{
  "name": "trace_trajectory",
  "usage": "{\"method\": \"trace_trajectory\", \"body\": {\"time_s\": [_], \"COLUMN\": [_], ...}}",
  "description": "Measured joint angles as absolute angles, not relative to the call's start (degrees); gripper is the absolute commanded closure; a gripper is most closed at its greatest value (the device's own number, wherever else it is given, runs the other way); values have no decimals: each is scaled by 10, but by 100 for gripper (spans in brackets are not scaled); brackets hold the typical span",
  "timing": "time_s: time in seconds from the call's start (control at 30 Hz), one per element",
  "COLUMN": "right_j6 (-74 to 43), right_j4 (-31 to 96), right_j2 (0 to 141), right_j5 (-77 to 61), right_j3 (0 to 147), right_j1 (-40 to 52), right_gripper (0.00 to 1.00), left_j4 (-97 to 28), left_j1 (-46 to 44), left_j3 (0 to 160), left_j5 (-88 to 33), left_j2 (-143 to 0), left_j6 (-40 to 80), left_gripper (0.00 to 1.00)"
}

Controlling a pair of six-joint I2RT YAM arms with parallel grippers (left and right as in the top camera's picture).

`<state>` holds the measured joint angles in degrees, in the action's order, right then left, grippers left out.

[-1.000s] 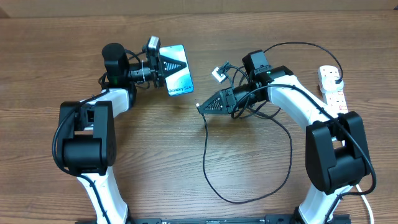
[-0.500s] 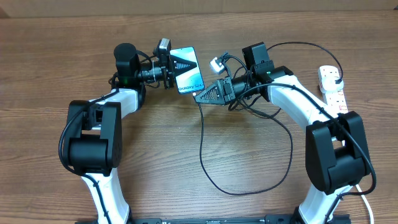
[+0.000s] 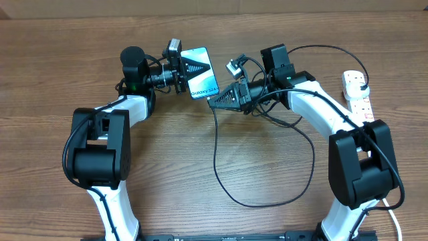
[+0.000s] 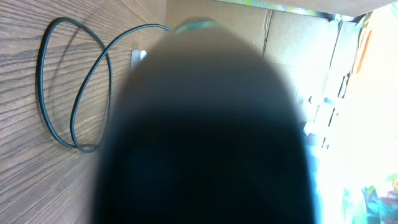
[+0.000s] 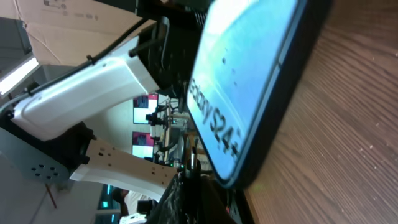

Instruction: Plug charger to phone and switch on socket

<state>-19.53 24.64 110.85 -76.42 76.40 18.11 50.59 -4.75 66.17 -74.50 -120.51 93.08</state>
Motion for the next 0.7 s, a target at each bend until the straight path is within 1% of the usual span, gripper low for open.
{"method": "trace_trajectory", "body": {"time_s": [0.37, 0.7], "right_j6": [-214, -238], "right_j4": [239, 201], "right_j2": [1108, 1108], "right_j5": [-760, -757], "right_j3": [764, 764], "right_j1": [181, 182], "right_gripper": [96, 96], "left_j4": [517, 521], "left_j1": [-48, -48], "left_j3": [662, 662], "left_j5": [-743, -743], "left_j2": [-1205, -1205], "left_j6": [942, 948], "left_gripper": [95, 95]}}
